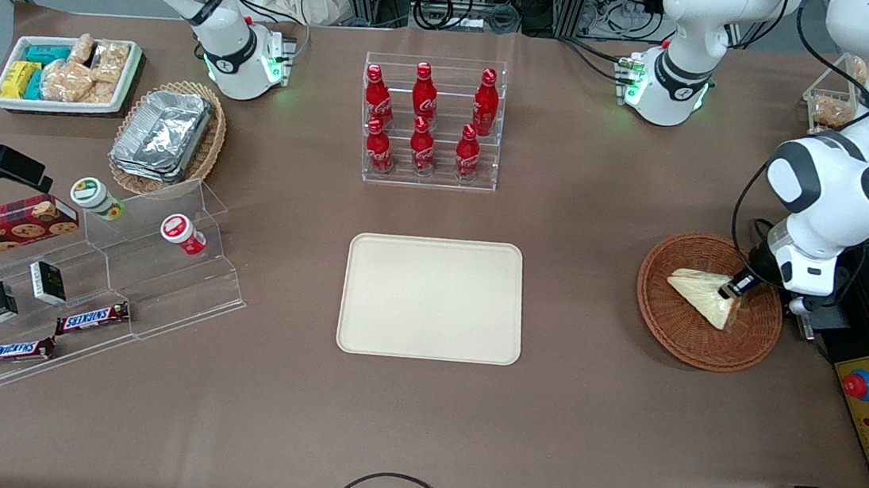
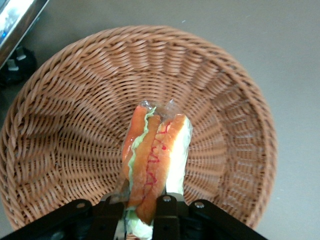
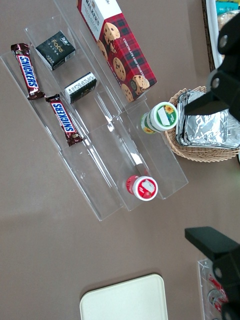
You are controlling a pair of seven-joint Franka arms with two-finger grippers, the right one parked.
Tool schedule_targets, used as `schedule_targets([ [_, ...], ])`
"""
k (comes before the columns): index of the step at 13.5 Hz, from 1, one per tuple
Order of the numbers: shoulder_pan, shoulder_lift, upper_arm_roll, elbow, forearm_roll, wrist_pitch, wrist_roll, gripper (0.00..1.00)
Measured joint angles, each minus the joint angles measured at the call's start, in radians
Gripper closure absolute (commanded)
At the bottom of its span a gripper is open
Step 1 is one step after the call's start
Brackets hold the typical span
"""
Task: Place sandwich from basket to tray
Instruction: 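Lower the left gripper and close it on the wrapped sandwich, then lift the sandwich and carry it toward the cream tray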
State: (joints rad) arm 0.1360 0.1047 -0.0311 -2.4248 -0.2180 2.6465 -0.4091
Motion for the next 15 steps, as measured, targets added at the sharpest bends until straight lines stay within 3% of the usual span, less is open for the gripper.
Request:
schedule_targets([
  [8, -0.008, -0.13, -0.056, 0.023, 0.018, -0.119, 0.105, 0.97],
  [11, -0.008, -0.158, -0.064, 0.06, 0.151, -0.219, 0.131, 0.97],
  [15, -0.009, -0.166, -0.12, 0.175, 0.251, -0.403, 0.131, 0.97],
])
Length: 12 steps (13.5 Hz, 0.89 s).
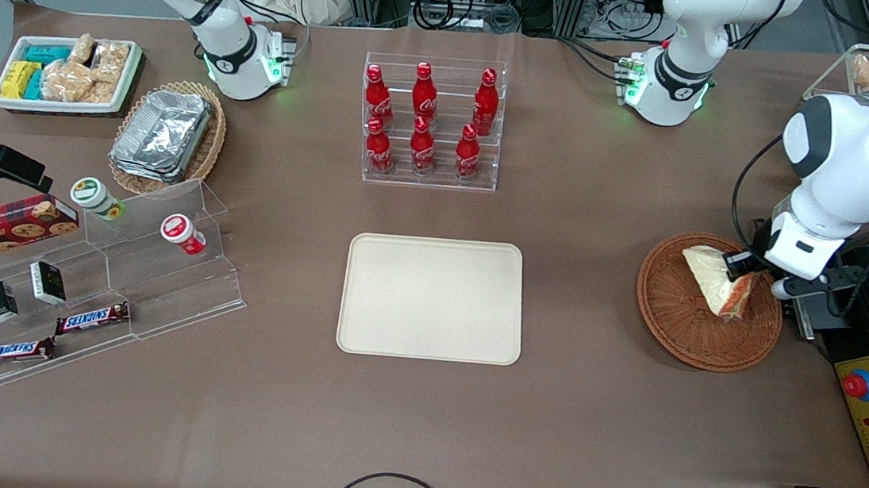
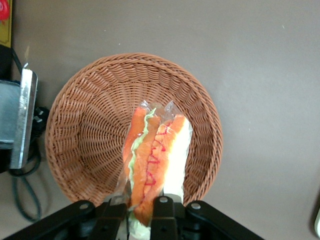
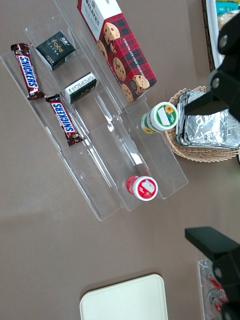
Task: Place sandwich from basket to tray
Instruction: 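Lift the sandwich and carry it toward the cream tray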
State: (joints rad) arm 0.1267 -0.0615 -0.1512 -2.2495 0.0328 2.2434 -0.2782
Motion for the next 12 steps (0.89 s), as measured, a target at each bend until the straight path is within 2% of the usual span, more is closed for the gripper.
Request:
schedule_targets([
  [3, -0.001, 0.0, -0.05, 0.068, 0.03, -0.095, -0.013, 0.97],
  [6, -0.001, 0.008, -0.117, 0.114, 0.071, -0.158, -0.099, 0.98],
  [12, -0.003, 0.089, -0.271, 0.237, 0.118, -0.259, -0.199, 0.98],
])
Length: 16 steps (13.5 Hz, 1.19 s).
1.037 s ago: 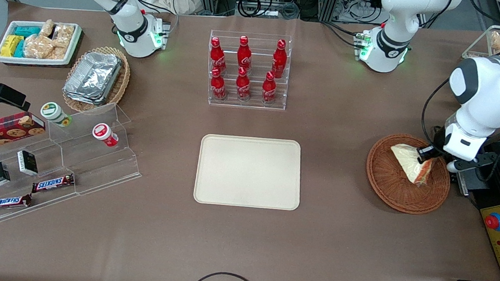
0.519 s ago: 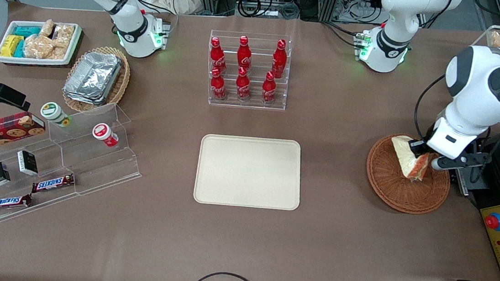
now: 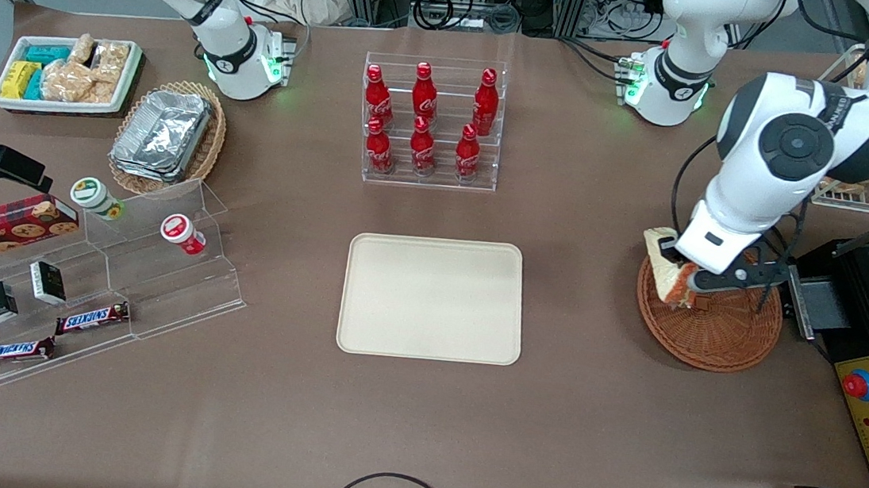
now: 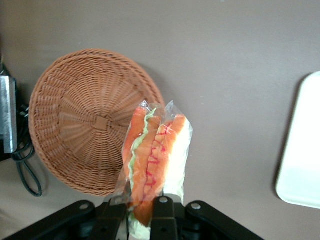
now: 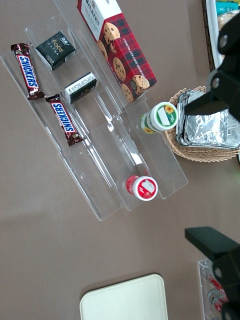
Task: Place sandwich from basket to tray
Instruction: 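Lift the sandwich and carry it toward the cream tray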
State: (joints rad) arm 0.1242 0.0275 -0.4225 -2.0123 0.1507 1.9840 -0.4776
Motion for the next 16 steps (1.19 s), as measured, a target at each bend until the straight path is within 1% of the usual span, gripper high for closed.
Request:
schedule_targets([
  [3, -0.001, 0.031, -0.068, 0.033, 0.034, -0.031, -0.015, 0.98],
  [8, -0.007, 0.104, -0.171, 0.095, 0.079, -0.044, -0.105, 0.98],
  [11, -0.061, 0.165, -0.184, 0.17, 0.1, -0.089, -0.165, 0.97],
  [16, -0.142, 0.291, -0.186, 0.271, 0.155, -0.097, -0.253, 0.96],
])
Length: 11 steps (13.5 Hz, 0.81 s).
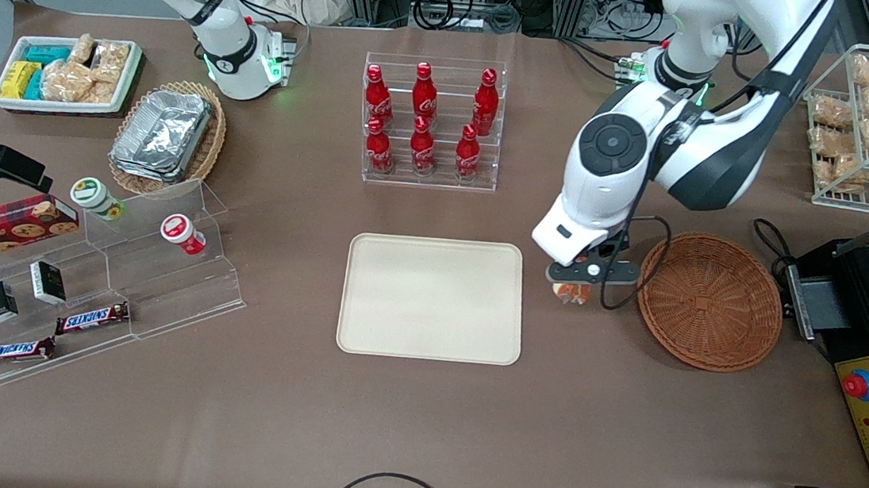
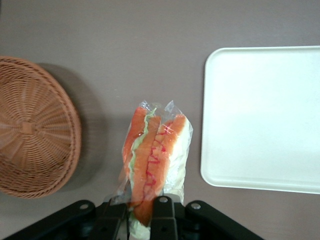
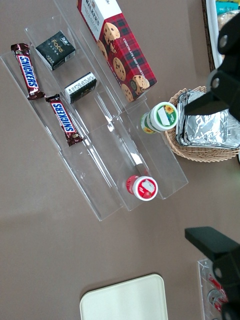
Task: Place sandwich from basket to tray
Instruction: 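Lift the sandwich and carry it toward the cream tray, then lower the held sandwich onto the cream tray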
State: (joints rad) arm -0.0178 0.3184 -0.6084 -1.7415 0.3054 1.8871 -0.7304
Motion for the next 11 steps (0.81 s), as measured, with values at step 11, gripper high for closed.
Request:
schedule_targets([
  [11, -0.135, 0.227, 0.0, 0.151, 0.092, 0.001, -0.138, 0.96],
])
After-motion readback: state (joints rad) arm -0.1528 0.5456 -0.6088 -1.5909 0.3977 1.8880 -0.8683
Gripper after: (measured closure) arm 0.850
